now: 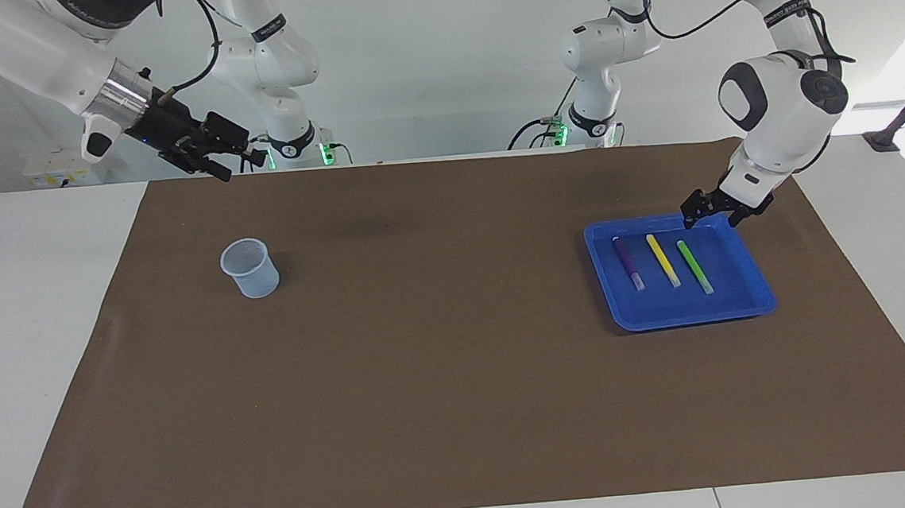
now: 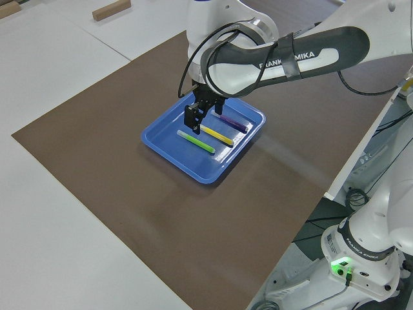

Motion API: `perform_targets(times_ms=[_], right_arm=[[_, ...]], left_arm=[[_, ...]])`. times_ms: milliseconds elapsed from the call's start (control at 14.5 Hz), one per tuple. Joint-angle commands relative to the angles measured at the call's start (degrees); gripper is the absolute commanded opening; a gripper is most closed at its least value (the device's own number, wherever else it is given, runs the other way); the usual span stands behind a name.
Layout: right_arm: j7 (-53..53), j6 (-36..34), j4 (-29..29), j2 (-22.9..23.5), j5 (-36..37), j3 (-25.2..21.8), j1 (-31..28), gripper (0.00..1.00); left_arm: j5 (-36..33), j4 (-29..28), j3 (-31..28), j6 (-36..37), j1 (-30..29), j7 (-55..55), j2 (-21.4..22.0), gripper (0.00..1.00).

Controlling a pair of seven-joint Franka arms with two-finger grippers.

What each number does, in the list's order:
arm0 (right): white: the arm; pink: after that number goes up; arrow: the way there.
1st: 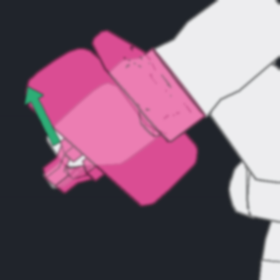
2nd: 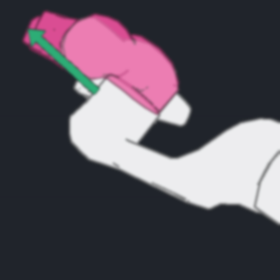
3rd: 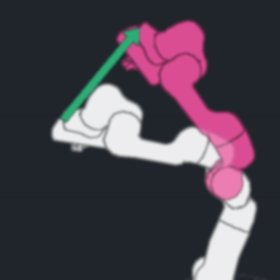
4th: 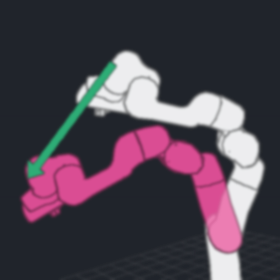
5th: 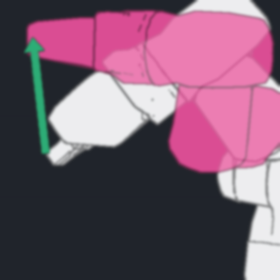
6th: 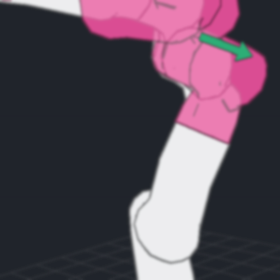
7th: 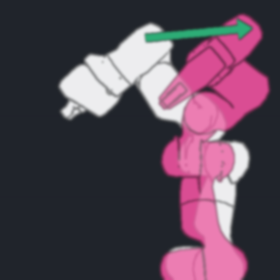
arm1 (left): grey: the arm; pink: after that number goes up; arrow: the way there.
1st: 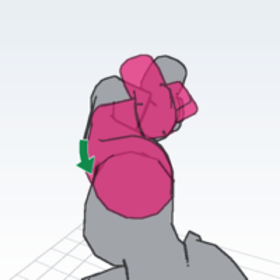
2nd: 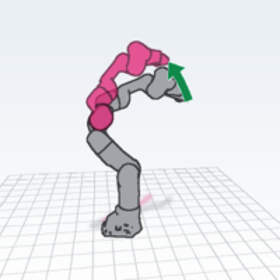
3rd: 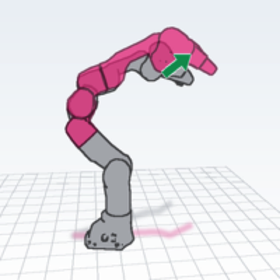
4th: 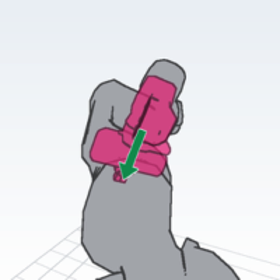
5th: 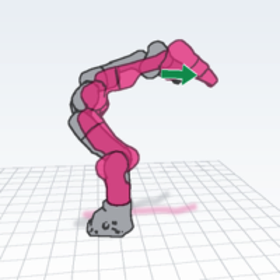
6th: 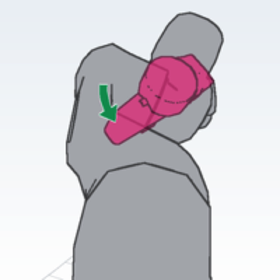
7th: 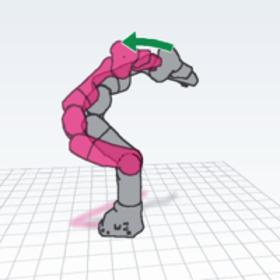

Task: Transfer and insert pens with both arms
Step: 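Lower the left gripper onto the green pen while the right gripper nears the cup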

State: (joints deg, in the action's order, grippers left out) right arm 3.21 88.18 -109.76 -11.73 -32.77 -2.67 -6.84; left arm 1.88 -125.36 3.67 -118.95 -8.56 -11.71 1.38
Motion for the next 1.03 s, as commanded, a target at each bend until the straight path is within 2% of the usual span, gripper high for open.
perform_targets(times_ms=[0,688,964], right_arm=[[0.7,1.5,-1.8,-1.4,-1.5,0.5,-0.2,1.0],[0.6,1.6,-1.9,-1.4,-2.2,0.5,-0.2,1.0],[0.5,1.8,-1.9,-1.5,-2.3,0.6,-0.2,1.0]], left_arm=[[0.1,-0.6,-0.1,-4.4,0.0,-2.6,-2.0,1.0],[0.1,0.9,-0.1,-6.3,0.4,-4.4,-3.3,1.0],[0.1,0.8,-0.1,-7.7,0.4,-4.4,-5.1,0.98]])
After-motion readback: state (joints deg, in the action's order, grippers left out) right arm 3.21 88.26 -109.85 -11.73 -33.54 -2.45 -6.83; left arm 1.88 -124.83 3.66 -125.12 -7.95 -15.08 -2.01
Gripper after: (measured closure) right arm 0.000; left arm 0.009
